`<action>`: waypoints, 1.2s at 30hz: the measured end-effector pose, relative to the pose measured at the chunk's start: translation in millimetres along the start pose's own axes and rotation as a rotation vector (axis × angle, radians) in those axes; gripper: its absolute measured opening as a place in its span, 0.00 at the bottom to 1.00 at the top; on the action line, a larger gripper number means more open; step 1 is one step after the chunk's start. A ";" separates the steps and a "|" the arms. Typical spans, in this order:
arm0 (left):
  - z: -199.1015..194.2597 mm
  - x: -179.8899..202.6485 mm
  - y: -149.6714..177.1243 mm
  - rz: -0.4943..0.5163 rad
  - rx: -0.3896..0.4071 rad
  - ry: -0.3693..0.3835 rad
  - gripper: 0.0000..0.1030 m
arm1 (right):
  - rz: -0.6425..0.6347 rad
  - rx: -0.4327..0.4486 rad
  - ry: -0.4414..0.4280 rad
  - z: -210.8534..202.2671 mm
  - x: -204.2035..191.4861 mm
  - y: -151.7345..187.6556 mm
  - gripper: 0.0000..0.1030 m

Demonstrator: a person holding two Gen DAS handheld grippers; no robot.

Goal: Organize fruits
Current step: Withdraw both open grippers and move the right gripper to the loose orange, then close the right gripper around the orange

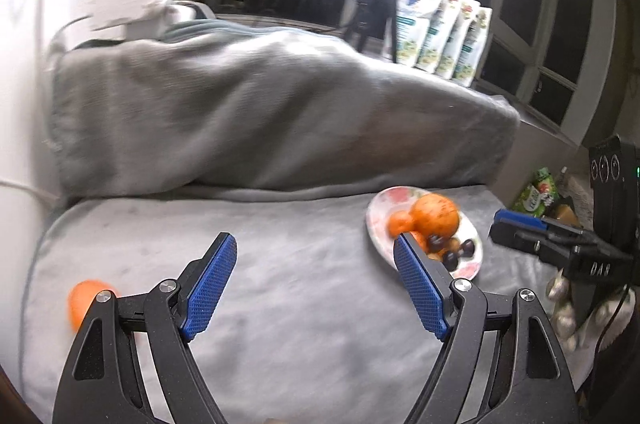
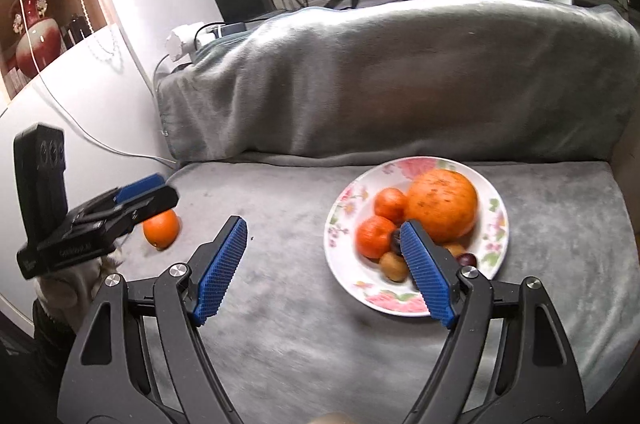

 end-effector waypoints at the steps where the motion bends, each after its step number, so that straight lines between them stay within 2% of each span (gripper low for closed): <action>1: -4.0 -4.9 2.1 -0.004 0.003 -0.013 0.79 | -0.002 -0.004 -0.010 4.3 -5.4 -1.6 0.79; 9: -31.6 -57.8 29.2 -0.088 -0.001 -0.107 0.79 | -0.054 -0.030 -0.081 33.7 -48.0 -7.8 0.79; 14: -41.1 -99.4 50.3 -0.205 -0.014 -0.135 0.79 | -0.084 -0.056 -0.148 55.9 -78.3 -10.5 0.79; 18: -45.1 -123.4 62.7 -0.272 -0.020 -0.136 0.79 | -0.073 -0.097 -0.205 78.5 -97.4 -10.7 0.79; 25: -35.4 -146.4 75.3 -0.309 -0.047 -0.147 0.79 | -0.094 -0.186 -0.296 127.1 -137.8 -6.7 0.79; 28: -29.1 -154.0 80.9 -0.328 -0.062 -0.138 0.79 | -0.090 -0.251 -0.371 152.6 -156.2 -4.0 0.79; 33: -18.9 -162.2 86.1 -0.350 -0.084 -0.114 0.77 | -0.111 -0.328 -0.412 188.8 -181.7 1.3 0.79; 36: -13.6 -165.6 87.4 -0.363 -0.092 -0.092 0.76 | -0.105 -0.379 -0.438 211.1 -193.1 5.7 0.71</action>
Point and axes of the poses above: each gripper's, at about its wrist camera, not at the fingertips, and z roughly the way its jaws point, x to its right, y to its underside, the point moved 1 cm from there along z, roughly the way its jaws point, and after that the axes turned 1 degree about -y, right-handed, at the moved point
